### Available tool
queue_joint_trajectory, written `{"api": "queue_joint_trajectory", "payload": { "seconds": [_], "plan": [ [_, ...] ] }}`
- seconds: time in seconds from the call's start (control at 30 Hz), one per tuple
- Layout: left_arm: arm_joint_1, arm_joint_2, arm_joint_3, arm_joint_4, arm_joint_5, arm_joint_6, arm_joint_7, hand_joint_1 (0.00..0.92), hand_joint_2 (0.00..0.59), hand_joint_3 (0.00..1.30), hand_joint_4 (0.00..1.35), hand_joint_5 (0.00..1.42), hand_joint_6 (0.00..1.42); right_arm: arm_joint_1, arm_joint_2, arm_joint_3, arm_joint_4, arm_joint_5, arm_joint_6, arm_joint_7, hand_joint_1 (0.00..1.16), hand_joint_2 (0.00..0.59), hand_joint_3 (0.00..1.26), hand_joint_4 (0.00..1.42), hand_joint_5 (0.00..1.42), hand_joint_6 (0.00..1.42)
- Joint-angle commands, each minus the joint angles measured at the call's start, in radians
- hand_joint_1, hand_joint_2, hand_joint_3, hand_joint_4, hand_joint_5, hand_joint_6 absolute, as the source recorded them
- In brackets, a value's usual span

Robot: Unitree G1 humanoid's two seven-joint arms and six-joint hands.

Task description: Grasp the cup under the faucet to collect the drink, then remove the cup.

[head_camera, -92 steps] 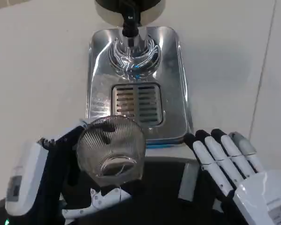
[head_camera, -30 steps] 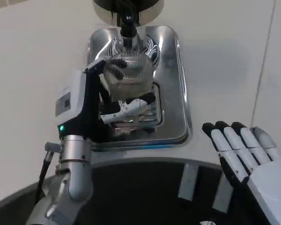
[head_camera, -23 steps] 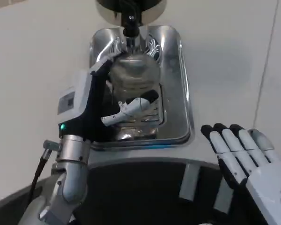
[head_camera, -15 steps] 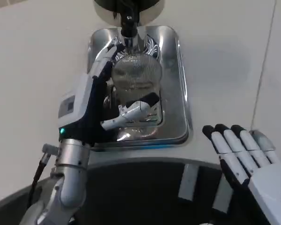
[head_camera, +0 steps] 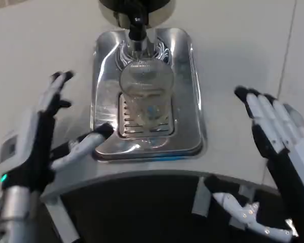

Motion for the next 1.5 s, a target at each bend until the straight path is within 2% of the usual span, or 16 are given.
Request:
{"api": "queue_joint_trajectory", "payload": {
  "seconds": [0.03,0.13,0.2,0.27,0.4,0.57,0.77,0.93,1.03,1.2,1.33,1.5],
  "plan": [
    [0.158,0.046,0.04,-0.104,0.013,0.008,-0.029,0.162,0.019,0.12,0.0,0.25,0.25,-0.092,0.054,0.038,-0.051,0.116,0.116,0.093,0.47,0.343,0.0,0.0,0.0,0.0],
    [0.228,0.051,0.052,-0.158,0.037,0.016,-0.028,0.159,0.033,0.08,0.0,0.21,0.21,-0.152,0.081,0.064,-0.073,0.166,0.188,0.138,0.47,0.343,0.0,0.0,0.0,0.0],
    [0.274,0.05,0.06,-0.208,0.063,0.027,-0.022,0.154,0.045,0.04,0.0,0.15,0.18,-0.221,0.107,0.081,-0.081,0.209,0.26,0.17,0.47,0.345,0.0,0.0,0.0,0.0],
    [0.31,0.045,0.064,-0.263,0.105,0.049,-0.018,0.152,0.067,0.01,0.0,0.11,0.14,-0.274,0.12,0.089,-0.085,0.237,0.316,0.191,0.45,0.372,0.0,0.0,0.0,0.0],
    [0.386,0.048,0.064,-0.369,0.197,0.063,-0.01,0.11,0.077,0.0,0.0,0.02,0.06,-0.402,0.154,0.092,-0.074,0.315,0.429,0.205,0.41,0.401,0.0,0.0,0.0,0.0],
    [0.445,0.044,0.064,-0.439,0.264,0.056,-0.004,0.085,0.08,0.0,0.0,0.0,0.04,-0.521,0.172,0.118,-0.049,0.377,0.516,0.195,0.38,0.427,0.0,0.0,0.0,0.0],
    [0.491,0.003,0.05,-0.462,0.27,0.068,-0.01,0.09,0.094,0.0,0.0,0.03,0.04,-0.701,0.188,0.123,0.052,0.472,0.555,0.173,0.36,0.449,0.0,0.0,0.0,0.0],
    [0.503,0.005,0.051,-0.473,0.305,0.073,-0.01,0.083,0.081,0.0,0.0,0.0,0.0,-0.788,0.195,0.12,0.133,0.549,0.56,0.157,0.34,0.464,0.0,0.0,0.0,0.0],
    [0.502,0.017,0.06,-0.473,0.303,0.066,-0.011,0.008,0.093,0.0,0.0,0.0,0.0,-0.834,0.188,0.12,0.194,0.582,0.535,0.139,0.34,0.466,0.0,0.0,0.0,0.0],
    [0.499,0.034,0.067,-0.472,0.304,0.068,-0.019,0.0,0.093,0.0,0.0,0.0,0.0,-0.881,0.185,0.129,0.276,0.617,0.506,0.106,0.32,0.481,0.0,0.0,0.0,0.0],
    [0.502,0.035,0.068,-0.47,0.306,0.067,-0.01,0.0,0.093,0.0,0.0,0.0,0.0,-0.901,0.204,0.141,0.33,0.646,0.493,0.073,0.32,0.481,0.0,0.0,0.0,0.0],
    [0.503,0.037,0.071,-0.462,0.308,0.064,0.0,0.0,0.093,0.0,0.0,0.0,0.0,-0.915,0.232,0.187,0.386,0.668,0.454,0.036,0.31,0.481,0.0,0.0,0.0,0.0]
  ]
}}
